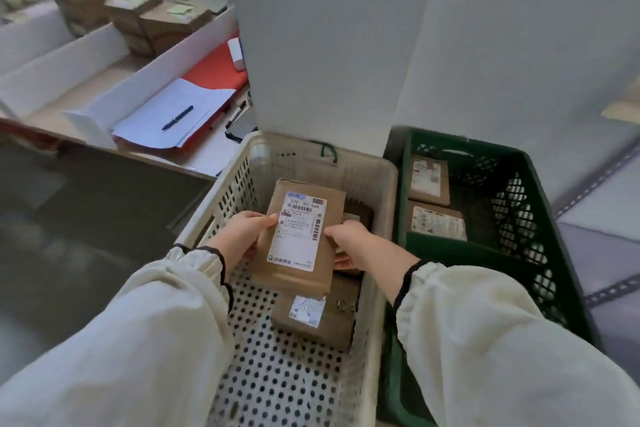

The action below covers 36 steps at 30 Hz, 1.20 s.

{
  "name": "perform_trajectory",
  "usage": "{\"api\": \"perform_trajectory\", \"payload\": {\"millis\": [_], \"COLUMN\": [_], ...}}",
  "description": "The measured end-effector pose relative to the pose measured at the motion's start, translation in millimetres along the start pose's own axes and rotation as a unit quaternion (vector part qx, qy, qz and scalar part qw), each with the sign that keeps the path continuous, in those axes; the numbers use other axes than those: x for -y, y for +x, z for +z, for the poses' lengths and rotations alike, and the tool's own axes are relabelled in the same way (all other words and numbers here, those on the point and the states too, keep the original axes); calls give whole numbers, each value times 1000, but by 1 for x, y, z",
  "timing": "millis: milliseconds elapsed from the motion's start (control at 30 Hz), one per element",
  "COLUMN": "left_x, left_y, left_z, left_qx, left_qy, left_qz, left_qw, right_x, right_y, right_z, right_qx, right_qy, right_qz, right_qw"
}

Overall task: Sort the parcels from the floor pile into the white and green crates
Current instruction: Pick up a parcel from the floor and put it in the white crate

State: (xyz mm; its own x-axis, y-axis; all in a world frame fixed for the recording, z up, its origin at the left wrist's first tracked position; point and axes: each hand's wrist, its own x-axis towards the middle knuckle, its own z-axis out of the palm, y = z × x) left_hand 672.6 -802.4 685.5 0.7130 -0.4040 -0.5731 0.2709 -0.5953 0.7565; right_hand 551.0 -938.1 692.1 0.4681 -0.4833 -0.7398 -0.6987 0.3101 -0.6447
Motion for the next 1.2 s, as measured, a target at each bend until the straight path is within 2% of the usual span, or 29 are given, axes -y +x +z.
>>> {"api": "perform_trajectory", "payload": {"millis": [100,233,333,467,567,767,900,1200], "left_x": [42,94,131,165,172,161,162,184], "left_y": [32,74,100,121,130,146,160,176], "left_z": [-23,-34,-28,-28,-35,-32,-19,-5], "left_qx": [-21,-20,-1,-19,-42,-23,-6,-28], "left_qy": [21,28,9,-37,-23,55,99,113], "left_qz": [-28,-51,-81,-102,-108,-60,-38,-35], "left_qw": [999,998,997,994,993,996,994,993], "right_x": [-17,-51,-74,-85,-79,-90,-109,-115], "right_y": [46,103,140,165,178,191,203,215], "right_z": [51,102,126,138,145,155,158,151], "right_qx": [39,60,64,53,53,9,-31,-11], "right_qy": [8,88,98,94,78,92,62,3], "right_qz": [40,110,117,109,98,94,92,110], "right_qw": [998,988,986,988,991,991,993,994]}}
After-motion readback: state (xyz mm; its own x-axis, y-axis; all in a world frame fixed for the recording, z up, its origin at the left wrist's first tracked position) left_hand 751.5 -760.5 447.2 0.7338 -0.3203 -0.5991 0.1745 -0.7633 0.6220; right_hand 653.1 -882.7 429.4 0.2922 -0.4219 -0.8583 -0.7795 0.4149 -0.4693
